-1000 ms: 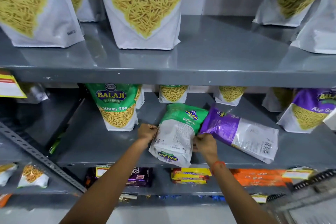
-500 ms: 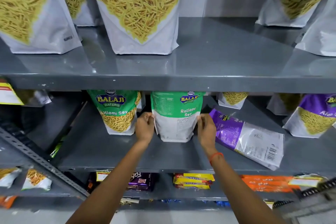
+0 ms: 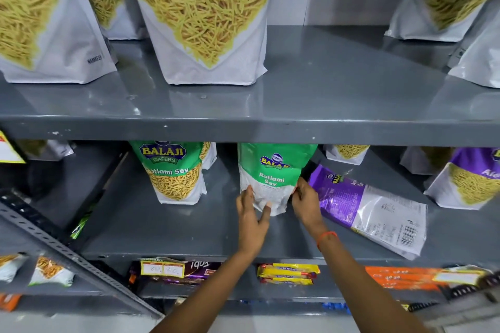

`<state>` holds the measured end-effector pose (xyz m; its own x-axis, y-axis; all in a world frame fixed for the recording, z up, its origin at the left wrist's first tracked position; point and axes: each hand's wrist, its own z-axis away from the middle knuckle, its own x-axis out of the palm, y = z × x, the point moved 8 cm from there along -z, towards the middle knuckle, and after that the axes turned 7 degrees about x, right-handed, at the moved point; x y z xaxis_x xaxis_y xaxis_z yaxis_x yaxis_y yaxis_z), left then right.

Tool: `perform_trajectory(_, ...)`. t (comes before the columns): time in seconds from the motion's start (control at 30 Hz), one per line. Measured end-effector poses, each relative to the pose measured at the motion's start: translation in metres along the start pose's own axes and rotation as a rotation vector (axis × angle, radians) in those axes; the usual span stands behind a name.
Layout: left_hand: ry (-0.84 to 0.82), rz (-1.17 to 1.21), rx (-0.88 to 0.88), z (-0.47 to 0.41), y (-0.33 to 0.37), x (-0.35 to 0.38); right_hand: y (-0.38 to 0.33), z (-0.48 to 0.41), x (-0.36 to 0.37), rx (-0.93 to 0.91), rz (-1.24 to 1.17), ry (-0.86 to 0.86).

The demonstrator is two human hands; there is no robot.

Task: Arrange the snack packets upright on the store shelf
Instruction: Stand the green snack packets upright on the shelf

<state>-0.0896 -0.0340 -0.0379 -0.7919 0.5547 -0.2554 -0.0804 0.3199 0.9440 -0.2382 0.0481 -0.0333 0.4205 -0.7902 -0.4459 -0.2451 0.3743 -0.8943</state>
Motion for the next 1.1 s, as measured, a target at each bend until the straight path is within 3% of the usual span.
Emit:
perform_trajectory(0.17,-0.019,0.219,-0.049,-0.008,-0.011,-0.001,0.001,0.024,0.007,-0.033,-0.131,-0.076)
perform_trajectory(0.3,0.076,-0.004,-0.074,-0.027,-0.019,-0.014,-0.007,0.014,0.008,-0.039,-0.104,-0.216)
perform_trajectory(0.37,0.093,-0.060,-0.053,-0.036,-0.020,-0.019,-0.012,-0.001,0.003,-0.014,-0.120,-0.199)
perform_trajectory(0.47,0.018,0.075,-0.053,-0.046,-0.028,-0.021,-0.015,-0.030,-0.001,0.077,-0.122,-0.143)
perform_trajectory(0.57,-0.150,0.285,-0.116,-0.057,-0.039,-0.026,-0.018,-0.045,0.017,0.136,0.005,-0.353)
perform_trajectory(0.67,-0.311,0.292,-0.121,-0.069,-0.040,-0.029,-0.015,-0.042,0.028,0.132,0.110,-0.514)
perform_trajectory(0.83,-0.274,0.177,-0.100,-0.075,-0.041,-0.036,-0.009,-0.031,0.027,0.091,0.032,-0.434)
perform_trajectory(0.97,-0.153,0.088,-0.080,-0.052,-0.032,-0.031,-0.018,-0.027,0.018,-0.061,0.173,-0.372)
perform_trajectory(1.1,0.020,-0.069,-0.140,-0.006,-0.018,-0.005,-0.024,-0.022,-0.018,-0.243,0.373,-0.194)
